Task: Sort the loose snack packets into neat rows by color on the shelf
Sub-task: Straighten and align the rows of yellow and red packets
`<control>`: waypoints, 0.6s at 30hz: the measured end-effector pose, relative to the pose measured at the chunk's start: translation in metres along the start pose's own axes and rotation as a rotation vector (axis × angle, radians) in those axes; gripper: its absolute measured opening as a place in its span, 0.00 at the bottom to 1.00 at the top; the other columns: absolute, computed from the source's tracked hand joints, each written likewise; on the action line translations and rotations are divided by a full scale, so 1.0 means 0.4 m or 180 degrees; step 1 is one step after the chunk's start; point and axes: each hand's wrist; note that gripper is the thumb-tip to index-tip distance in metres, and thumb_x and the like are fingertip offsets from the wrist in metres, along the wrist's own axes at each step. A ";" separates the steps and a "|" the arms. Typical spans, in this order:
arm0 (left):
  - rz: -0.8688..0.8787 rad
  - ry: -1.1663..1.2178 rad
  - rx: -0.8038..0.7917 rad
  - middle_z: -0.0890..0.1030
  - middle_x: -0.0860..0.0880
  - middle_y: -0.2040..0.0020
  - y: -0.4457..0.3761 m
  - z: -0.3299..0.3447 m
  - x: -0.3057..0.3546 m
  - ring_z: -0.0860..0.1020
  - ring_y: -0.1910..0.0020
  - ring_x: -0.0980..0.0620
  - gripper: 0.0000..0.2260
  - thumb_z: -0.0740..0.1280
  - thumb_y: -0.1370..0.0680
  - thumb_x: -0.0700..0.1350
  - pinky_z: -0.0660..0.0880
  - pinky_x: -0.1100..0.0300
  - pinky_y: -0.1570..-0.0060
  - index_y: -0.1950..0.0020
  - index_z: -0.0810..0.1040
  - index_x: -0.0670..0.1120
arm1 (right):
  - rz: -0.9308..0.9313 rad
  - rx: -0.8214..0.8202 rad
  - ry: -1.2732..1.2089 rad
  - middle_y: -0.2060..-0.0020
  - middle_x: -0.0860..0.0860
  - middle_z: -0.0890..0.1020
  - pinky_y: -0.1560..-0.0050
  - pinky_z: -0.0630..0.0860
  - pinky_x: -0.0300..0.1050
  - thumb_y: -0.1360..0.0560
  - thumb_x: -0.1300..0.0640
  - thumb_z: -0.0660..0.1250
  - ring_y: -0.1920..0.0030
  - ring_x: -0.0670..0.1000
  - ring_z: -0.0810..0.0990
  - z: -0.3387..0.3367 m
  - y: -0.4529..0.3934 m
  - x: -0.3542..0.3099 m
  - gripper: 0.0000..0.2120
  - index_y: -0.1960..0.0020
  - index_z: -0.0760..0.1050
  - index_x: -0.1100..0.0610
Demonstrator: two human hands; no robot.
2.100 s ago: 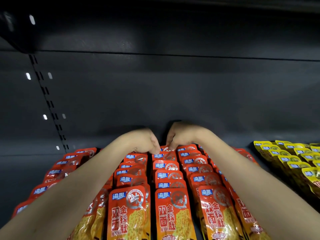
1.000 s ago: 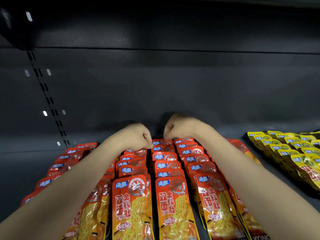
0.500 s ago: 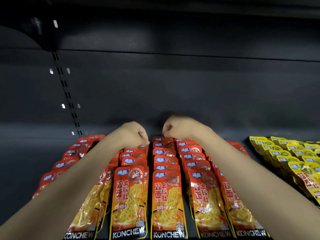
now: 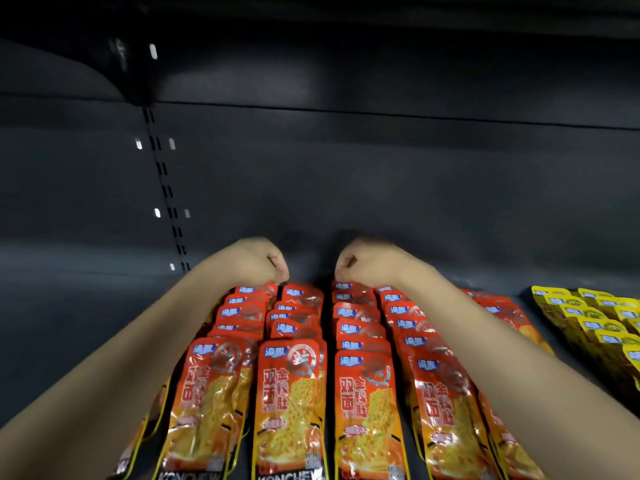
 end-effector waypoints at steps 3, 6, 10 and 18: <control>0.0084 -0.0187 -0.0077 0.79 0.59 0.62 -0.019 -0.021 -0.024 0.75 0.64 0.63 0.07 0.68 0.24 0.42 0.69 0.72 0.70 0.60 0.80 0.52 | 0.0073 0.0010 -0.0050 0.56 0.50 0.83 0.52 0.77 0.46 0.28 0.56 0.68 0.54 0.52 0.81 0.000 -0.025 -0.029 0.05 0.57 0.81 0.57; 0.0238 -0.0403 -0.0186 0.79 0.55 0.61 -0.036 -0.041 -0.052 0.76 0.58 0.58 0.07 0.66 0.25 0.39 0.72 0.66 0.58 0.57 0.82 0.49 | 0.0181 -0.0003 -0.0083 0.54 0.53 0.83 0.52 0.77 0.47 0.28 0.57 0.68 0.52 0.54 0.81 0.002 -0.044 -0.059 0.07 0.53 0.82 0.59; 0.0310 -0.0378 -0.0097 0.79 0.54 0.62 -0.053 -0.073 -0.098 0.76 0.60 0.58 0.05 0.67 0.25 0.38 0.71 0.69 0.65 0.56 0.83 0.45 | 0.0314 -0.0092 -0.0003 0.50 0.52 0.83 0.49 0.75 0.45 0.27 0.57 0.68 0.49 0.53 0.80 0.011 -0.062 -0.089 0.08 0.49 0.82 0.58; 0.0879 -0.0444 -0.0444 0.80 0.52 0.62 -0.062 -0.043 -0.080 0.77 0.63 0.58 0.03 0.70 0.25 0.43 0.74 0.67 0.63 0.58 0.81 0.46 | 0.0458 -0.0456 0.0401 0.48 0.50 0.82 0.48 0.76 0.43 0.27 0.57 0.69 0.48 0.51 0.79 0.040 -0.071 -0.112 0.12 0.44 0.80 0.55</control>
Point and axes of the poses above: each hand's wrist, its own y-axis away from the middle knuckle, its own z-axis out of the palm, x = y × z
